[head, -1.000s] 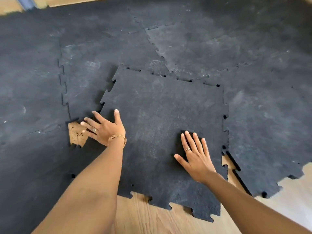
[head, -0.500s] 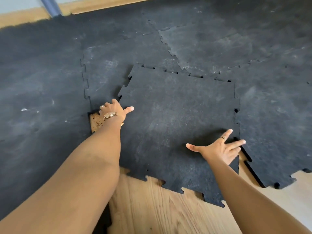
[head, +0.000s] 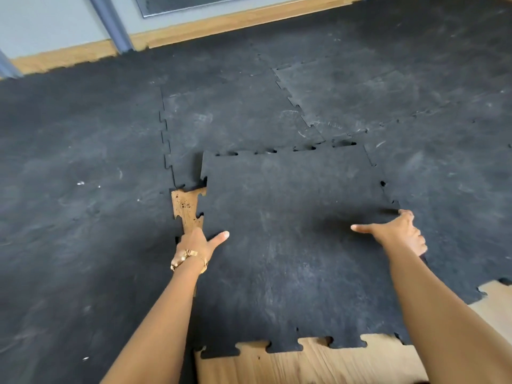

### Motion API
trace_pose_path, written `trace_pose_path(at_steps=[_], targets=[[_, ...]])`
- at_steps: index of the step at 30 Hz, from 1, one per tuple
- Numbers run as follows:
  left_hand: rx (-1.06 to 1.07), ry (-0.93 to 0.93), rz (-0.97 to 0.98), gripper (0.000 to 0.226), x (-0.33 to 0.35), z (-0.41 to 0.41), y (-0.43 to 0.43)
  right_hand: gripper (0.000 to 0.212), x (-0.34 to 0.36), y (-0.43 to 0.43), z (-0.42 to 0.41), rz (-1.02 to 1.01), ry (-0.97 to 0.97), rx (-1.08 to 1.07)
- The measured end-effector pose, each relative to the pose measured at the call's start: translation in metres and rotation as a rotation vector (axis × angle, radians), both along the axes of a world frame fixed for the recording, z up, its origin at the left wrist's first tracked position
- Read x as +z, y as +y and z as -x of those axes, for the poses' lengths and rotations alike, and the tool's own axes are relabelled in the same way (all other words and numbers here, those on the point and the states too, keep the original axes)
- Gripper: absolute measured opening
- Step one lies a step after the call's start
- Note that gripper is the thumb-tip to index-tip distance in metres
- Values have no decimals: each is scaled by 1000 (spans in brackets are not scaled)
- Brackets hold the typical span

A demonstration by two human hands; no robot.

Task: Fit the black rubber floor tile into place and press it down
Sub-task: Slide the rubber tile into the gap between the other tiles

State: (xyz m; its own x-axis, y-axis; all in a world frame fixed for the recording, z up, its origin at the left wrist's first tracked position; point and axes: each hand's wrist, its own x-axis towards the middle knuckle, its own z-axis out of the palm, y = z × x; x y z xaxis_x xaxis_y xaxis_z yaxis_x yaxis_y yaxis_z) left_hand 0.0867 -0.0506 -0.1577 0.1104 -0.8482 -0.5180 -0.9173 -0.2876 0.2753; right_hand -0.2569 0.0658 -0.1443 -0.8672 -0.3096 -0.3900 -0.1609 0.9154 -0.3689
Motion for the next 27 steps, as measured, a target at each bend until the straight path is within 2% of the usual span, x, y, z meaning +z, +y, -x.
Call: trace_pose_path(at_steps=[6,8,11,14,19,23,27], targets=[[128,109,54,71,1,-5,21,130,9,-3,13,31,-106,-133],[194,139,192,66,3,-8,34,119,12,-2,18,77,-182,-186],[229,177,457,78,16,-10,49,102,22,-6,21,158,-259,-224],[255,183,569,80,25,-18,54,90,25,-18,18,191,-233,-201],[412,225,472,76,14,-36,78,82,32,-50,10,224,-187,-96],[420,203,328,69,-20,-43,90,82,14,-52,6,204,-276,-67],[362,192,238,69,-32,-50,79,66,-2,-48,6,161,-255,-93]])
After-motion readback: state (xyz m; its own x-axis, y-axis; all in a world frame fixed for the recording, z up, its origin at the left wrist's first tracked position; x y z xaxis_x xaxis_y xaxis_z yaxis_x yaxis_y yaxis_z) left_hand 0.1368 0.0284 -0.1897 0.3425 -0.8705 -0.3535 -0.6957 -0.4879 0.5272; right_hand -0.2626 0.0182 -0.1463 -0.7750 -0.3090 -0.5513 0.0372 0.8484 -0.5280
